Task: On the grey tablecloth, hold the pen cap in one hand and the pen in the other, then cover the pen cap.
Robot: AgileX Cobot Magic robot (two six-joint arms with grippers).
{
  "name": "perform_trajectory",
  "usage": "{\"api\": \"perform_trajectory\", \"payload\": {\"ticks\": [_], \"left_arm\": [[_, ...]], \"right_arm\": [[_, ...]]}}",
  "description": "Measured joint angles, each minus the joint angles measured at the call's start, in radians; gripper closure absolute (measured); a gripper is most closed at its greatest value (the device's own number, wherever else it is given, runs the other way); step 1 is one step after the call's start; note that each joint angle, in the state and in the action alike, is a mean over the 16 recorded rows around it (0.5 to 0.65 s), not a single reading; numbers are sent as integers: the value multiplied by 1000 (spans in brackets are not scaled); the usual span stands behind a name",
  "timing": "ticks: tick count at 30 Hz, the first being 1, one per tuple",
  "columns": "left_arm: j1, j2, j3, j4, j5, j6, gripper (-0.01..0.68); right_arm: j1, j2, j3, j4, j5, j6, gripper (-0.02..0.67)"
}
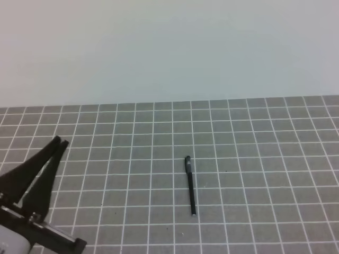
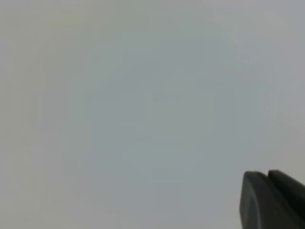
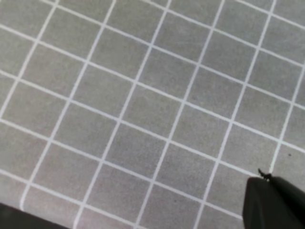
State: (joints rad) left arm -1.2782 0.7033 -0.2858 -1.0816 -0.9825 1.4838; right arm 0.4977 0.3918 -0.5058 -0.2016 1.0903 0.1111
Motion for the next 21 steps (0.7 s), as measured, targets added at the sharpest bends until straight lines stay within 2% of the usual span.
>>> {"api": "perform_trajectory", "payload": {"ticks": [7,12,16,21], "left_arm": [[15,-27,0,-77,-2,-4,675],[71,-47,0,-104,15,-4,675],[162,-63,0,-110,43,-4,675],[337,-87,0,-122,91,-4,675]], "right_arm": [[-87,-3,3,26,-3,-36,646],[-130,-10,3,24,-4,-35,647],[-143,-16,3,23,-4,-34,647],[-143,-22,3,22,-5,-32,648]]}}
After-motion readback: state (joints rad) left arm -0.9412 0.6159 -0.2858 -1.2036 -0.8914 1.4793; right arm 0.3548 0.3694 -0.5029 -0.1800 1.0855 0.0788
